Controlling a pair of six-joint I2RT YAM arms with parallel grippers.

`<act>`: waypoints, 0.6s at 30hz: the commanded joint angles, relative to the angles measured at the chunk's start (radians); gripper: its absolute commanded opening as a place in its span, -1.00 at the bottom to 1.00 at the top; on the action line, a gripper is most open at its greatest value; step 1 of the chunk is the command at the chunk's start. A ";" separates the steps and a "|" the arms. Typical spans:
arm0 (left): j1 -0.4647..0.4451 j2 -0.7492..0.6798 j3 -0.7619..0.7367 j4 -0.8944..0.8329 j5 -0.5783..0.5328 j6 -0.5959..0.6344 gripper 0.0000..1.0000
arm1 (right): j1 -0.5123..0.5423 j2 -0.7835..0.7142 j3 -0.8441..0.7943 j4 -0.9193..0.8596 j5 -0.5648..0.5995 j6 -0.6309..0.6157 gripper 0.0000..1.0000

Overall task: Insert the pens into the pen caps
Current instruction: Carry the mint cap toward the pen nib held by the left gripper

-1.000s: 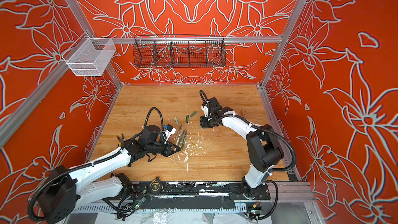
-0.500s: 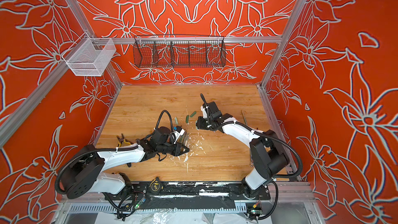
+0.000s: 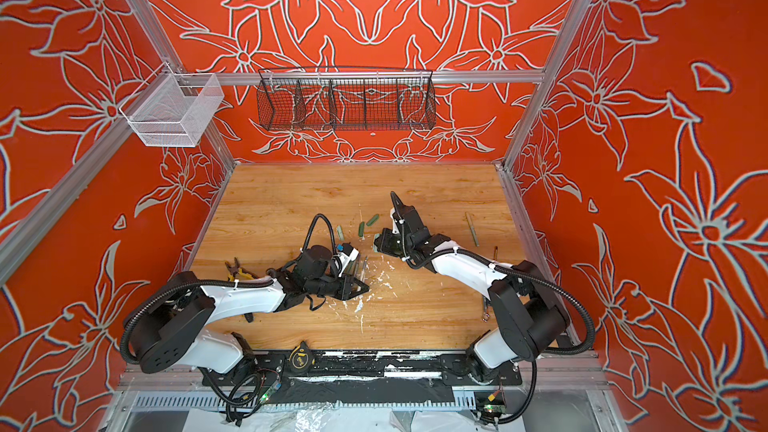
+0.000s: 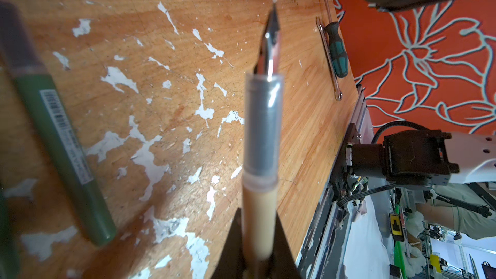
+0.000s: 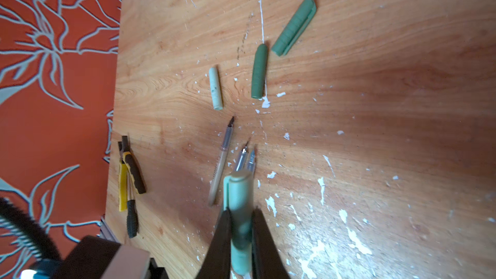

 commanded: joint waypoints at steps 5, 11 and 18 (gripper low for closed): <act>-0.007 -0.065 0.005 -0.108 0.012 0.085 -1.00 | 0.018 -0.030 -0.034 0.130 -0.011 0.083 -0.98; -0.007 -0.085 0.022 -0.163 -0.004 0.113 -1.00 | 0.040 -0.036 -0.037 0.140 -0.031 0.090 -0.98; -0.005 -0.080 0.037 -0.180 -0.026 0.127 -1.00 | 0.060 -0.065 -0.061 0.134 -0.025 0.097 -0.98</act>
